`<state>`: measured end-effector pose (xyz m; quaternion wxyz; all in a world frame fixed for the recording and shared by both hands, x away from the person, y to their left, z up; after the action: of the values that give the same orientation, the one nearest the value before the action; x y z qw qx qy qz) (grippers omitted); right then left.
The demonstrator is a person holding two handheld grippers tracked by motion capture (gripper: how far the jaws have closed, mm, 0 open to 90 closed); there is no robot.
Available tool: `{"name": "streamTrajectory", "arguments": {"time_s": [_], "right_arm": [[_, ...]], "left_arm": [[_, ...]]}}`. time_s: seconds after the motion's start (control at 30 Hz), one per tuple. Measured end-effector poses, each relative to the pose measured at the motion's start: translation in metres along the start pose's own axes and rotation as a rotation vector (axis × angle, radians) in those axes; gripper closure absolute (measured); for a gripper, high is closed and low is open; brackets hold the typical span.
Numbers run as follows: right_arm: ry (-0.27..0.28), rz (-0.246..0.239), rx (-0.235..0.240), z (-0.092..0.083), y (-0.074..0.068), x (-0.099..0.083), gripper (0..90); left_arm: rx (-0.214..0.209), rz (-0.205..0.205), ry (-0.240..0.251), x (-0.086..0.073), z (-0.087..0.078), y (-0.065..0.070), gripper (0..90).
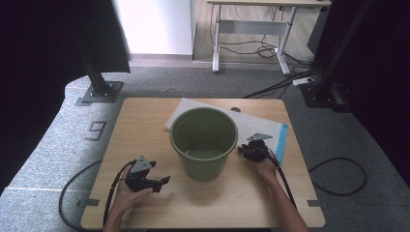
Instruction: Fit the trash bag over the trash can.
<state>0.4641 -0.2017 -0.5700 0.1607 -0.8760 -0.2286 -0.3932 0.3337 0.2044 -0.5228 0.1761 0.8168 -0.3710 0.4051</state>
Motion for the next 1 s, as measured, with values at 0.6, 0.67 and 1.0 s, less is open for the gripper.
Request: {"name": "streamTrajectory", "arguments": {"time_s": [0.6,0.67,1.0], "right_arm": [[0.064,-0.017,-0.055,-0.121,0.001,-0.075,88.5],[0.052,0.004,-0.054,-0.128,0.004,-0.087,88.5],[0.066,0.019,-0.112,-0.143,0.003,-0.094,59.0]], "left_arm": [[0.039,-0.033,-0.017,-0.003,-0.002,-0.003,15.4],[0.041,-0.031,-0.024,-0.003,-0.001,-0.002,15.4],[0.048,-0.06,-0.014,-0.007,-0.006,-0.005,15.8]]}}
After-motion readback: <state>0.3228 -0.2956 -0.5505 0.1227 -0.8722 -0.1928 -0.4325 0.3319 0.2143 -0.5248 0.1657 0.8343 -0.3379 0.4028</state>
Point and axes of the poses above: each handheld gripper's, and its own axes: z roughly forward along the jaws, x roughly out of its top, y roughly to its right, the point moved 3 cm from there along z, roughly forward along the jaws, and after that the axes turned 5 degrees about z, right-handed, at the moved point
